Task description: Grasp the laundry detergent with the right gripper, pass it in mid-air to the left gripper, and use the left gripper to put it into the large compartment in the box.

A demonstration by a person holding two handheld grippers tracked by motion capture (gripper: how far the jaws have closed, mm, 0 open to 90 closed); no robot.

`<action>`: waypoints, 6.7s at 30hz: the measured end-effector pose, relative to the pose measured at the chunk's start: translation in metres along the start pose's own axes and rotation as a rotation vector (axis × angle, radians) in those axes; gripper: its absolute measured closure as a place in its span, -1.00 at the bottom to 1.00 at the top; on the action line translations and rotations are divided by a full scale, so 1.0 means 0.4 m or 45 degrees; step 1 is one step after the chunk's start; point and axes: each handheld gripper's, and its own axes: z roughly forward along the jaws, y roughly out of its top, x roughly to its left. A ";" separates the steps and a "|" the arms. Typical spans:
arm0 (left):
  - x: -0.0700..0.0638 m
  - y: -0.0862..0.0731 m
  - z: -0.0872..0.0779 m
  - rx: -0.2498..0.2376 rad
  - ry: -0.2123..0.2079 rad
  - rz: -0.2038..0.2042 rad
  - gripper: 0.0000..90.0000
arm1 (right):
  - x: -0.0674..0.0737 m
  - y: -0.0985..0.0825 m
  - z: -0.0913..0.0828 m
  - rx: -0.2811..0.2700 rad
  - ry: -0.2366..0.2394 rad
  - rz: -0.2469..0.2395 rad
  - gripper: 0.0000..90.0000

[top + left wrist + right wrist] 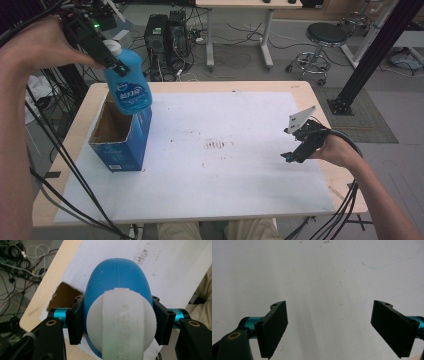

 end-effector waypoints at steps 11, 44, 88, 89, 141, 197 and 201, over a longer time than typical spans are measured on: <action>0.047 -0.075 0.036 0.105 0.031 -0.078 -0.15 | 0.001 -0.006 0.020 0.008 0.008 0.009 -0.70; 0.035 -0.200 0.376 0.330 -0.093 0.036 -0.15 | 0.021 -0.025 0.050 0.049 0.025 0.021 -0.70; 0.022 -0.225 0.421 0.335 -0.082 0.044 -0.32 | 0.041 -0.017 0.075 0.066 0.039 0.002 -0.70; 0.022 -0.224 0.421 0.335 -0.080 0.043 -0.32 | 0.042 -0.016 0.076 0.065 0.037 0.005 -0.70; -0.148 0.044 0.242 0.221 0.093 0.339 -0.69 | 0.050 -0.017 0.079 0.089 0.038 -0.005 -0.70; -0.358 0.134 0.572 0.262 -0.129 0.536 -0.77 | 0.038 0.026 0.012 0.094 -0.045 -0.013 -0.70; -0.357 0.130 0.575 0.259 -0.131 0.531 -0.77 | 0.042 0.029 0.010 0.095 -0.052 -0.013 -0.70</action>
